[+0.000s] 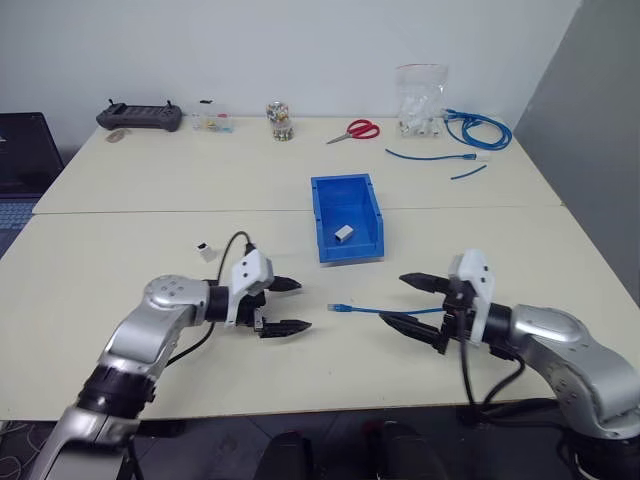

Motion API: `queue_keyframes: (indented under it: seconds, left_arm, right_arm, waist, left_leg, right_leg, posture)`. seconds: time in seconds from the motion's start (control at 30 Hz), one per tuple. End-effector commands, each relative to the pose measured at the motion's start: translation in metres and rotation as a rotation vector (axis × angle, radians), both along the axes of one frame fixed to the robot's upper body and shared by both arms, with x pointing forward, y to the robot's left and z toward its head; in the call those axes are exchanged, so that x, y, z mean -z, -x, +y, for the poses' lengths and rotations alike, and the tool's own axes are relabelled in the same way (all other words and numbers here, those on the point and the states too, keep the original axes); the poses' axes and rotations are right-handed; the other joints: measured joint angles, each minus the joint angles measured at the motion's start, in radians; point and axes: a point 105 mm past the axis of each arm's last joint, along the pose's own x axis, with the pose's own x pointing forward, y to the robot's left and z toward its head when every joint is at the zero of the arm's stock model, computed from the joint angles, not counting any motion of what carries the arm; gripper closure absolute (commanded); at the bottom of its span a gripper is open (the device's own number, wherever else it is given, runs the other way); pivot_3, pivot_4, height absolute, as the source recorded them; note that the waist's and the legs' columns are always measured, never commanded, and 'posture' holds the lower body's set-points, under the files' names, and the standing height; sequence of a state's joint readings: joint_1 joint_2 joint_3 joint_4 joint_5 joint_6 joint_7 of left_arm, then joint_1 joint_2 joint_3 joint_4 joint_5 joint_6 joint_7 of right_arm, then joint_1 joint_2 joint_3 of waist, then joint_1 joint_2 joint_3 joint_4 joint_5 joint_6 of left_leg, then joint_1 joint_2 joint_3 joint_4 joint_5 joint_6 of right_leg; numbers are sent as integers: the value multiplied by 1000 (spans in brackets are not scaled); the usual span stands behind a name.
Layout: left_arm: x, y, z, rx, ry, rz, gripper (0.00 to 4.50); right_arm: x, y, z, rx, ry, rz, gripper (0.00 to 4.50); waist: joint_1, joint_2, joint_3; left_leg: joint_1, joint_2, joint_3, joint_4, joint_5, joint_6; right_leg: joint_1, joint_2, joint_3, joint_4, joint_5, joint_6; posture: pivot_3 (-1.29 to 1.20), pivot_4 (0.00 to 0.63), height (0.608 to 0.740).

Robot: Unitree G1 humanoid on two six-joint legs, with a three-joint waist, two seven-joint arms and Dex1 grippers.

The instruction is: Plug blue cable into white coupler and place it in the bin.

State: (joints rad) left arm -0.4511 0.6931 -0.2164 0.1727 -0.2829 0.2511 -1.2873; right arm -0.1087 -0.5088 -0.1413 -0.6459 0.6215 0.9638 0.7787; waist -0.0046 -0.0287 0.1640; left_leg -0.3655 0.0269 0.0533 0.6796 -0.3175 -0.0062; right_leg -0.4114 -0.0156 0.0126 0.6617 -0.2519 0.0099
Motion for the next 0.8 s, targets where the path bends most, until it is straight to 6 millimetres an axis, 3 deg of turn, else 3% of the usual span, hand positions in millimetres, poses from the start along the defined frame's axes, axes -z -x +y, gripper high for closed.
queue_keyframes:
  seconds: [0.03,0.2,0.33,0.63,0.8]
  left_arm:
    - [4,-10,-11,156,-46,-18,0]
    - [13,-22,-16,259,-98,-37,0]
    - [14,-27,-33,304,-69,-47,0]
    - [20,-23,-43,361,-43,-46,0]
    - [20,-24,-43,374,-54,-42,966]
  right_arm:
    - [-15,21,-2,-38,-30,27,8]
    - [-13,20,-7,36,-1,11,8]
    - [-4,30,-8,70,48,-3,8]
    - [6,51,-14,80,158,-61,8]
    - [6,50,-19,107,175,-84,0]
  waist:
    - [1,0,0]
    - [0,-2,0]
    - [0,-2,0]
    - [2,-3,-1]
    - [2,-3,-1]
  left_leg:
    - [-1,0,0,0,0,0]
    - [-2,0,-1,0,0,1]
    - [-4,0,-1,0,0,1]
    - [-9,-1,-3,2,0,1]
    - [-9,-1,-4,2,0,1]
  right_leg:
    - [0,1,0,0,0,0]
    - [-1,2,0,-1,0,0]
    - [-2,2,0,-1,0,1]
    - [-5,2,-2,-2,0,4]
    - [-5,2,-2,-1,-2,7]
  posture:
    - [0,150,740]
    - [0,150,740]
    - [0,150,740]
    - [0,150,740]
    - [0,150,740]
